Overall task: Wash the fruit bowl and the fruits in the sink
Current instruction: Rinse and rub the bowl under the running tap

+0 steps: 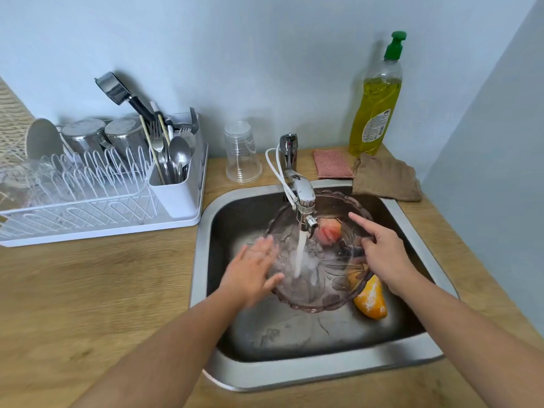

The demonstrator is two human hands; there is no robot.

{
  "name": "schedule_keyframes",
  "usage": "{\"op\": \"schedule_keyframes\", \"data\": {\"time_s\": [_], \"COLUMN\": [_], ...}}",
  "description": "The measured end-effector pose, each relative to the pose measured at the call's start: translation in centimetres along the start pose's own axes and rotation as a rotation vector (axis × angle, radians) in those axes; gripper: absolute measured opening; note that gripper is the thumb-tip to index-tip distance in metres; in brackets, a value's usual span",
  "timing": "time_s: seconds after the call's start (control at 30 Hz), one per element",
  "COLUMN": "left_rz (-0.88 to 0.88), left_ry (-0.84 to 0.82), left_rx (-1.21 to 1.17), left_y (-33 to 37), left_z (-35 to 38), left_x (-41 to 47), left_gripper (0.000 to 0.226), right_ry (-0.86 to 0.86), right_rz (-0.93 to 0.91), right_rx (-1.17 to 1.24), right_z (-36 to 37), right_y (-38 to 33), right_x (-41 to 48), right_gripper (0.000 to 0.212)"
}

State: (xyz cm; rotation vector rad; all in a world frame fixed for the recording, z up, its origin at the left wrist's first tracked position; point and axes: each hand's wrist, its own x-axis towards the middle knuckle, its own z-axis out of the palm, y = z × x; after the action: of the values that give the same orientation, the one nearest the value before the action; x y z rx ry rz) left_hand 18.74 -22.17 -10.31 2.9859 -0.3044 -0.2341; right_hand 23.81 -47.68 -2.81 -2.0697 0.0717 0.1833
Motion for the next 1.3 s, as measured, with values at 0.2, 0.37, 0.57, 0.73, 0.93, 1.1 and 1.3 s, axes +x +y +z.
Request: {"op": "schedule_keyframes", "data": {"time_s": [0.2, 0.37, 0.57, 0.73, 0.93, 1.1, 1.3], "left_rz": [-0.172, -0.053, -0.255, 0.150, 0.193, -0.002, 0.093], "left_ry": [0.024, 0.156, 0.073, -0.170, -0.233, -0.263, -0.381], "left_rx": [-0.137, -0.156, -0.174, -0.246, 0.059, 0.082, -0.357], "left_y": [2.4, 4.0, 5.5, 10.2, 2.9, 3.4, 8.9], "left_z": [-2.0, -1.9, -1.5, -0.9, -0.9, -1.8, 0.0], "left_x": [4.7, 6.0, 5.1, 2.4, 0.1, 1.5, 0.1], "left_gripper": [0.075, 0.073, 0.080, 0.068, 0.064, 0.072, 0.055], "right_ry": [-0.077, -0.134, -0.130, -0.073, -0.090, -0.042, 0.042], "right_rz": [0.034, 0.040, 0.059, 0.036, 0.080, 0.059, 0.041], "right_rx": [0.063, 0.129, 0.116, 0.136, 0.134, 0.125, 0.097], "right_z": [0.9, 1.4, 1.9, 1.9, 0.8, 2.0, 2.1], "right_y": [0.7, 0.9, 1.4, 1.5, 1.2, 1.3, 1.6], "right_x": [-1.2, -2.4, -2.7, -2.3, -2.1, -2.2, -1.7], "right_gripper": [0.057, 0.057, 0.058, 0.057, 0.055, 0.055, 0.056]}}
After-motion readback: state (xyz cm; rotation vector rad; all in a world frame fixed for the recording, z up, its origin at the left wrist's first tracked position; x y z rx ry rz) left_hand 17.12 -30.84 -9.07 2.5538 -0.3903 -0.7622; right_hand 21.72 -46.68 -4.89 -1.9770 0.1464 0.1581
